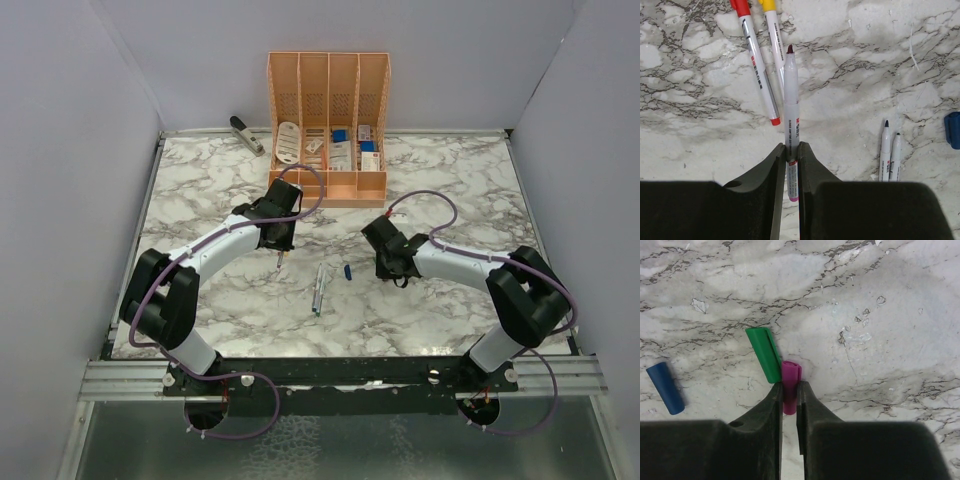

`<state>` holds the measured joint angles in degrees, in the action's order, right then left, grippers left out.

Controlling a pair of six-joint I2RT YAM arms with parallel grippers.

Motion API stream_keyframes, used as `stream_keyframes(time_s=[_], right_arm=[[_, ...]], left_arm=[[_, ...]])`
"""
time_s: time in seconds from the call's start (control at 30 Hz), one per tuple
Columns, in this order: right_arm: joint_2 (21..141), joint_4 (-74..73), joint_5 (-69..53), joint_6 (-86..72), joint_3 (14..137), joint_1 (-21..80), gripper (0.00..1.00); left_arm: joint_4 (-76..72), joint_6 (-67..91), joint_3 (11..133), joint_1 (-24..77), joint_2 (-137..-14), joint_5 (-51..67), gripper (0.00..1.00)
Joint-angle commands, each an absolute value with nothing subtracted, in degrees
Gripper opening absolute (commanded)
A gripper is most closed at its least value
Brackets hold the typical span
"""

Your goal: Insert the pens into the pen caps

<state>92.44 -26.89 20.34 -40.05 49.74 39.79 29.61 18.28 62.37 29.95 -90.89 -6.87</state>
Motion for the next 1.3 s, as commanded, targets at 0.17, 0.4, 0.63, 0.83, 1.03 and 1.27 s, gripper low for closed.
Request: stream_keyframes(time_s=[0.17, 0.4, 0.63, 0.83, 1.03, 1.27], right_arm=[[96.0, -32.7, 21.1, -40.9, 45.8, 39.6, 0.01], [89.3, -35.8, 27.6, -42.5, 48.9, 39.6, 0.01], [79.5, -33.3, 35.8, -39.2, 53.6, 39.6, 0.01], [71.7, -15.8, 35.8, -30.5, 52.2, 39.5, 0.01], [61.4, 10.4, 26.0, -24.4, 43.0, 39.3, 0.01], [59.3, 26.6, 15.7, -24.8, 37.6, 39.2, 0.01]], left_arm=[[28.9, 17.6, 63.7, 29.6, -92.2, -4.0, 0.0], [27.5, 16.8, 62.9, 29.6, -91.0, -0.8, 0.0], [25.4, 16.0, 62.4, 29.6, -87.5, 1.8, 0.0], [15.7, 16.8, 57.2, 29.6, -81.5, 10.1, 0.0], [-1.4, 19.4, 48.4, 30.5, -73.1, 23.2, 0.0], [-15.6, 21.6, 44.7, 33.4, -71.1, 33.7, 0.0]])
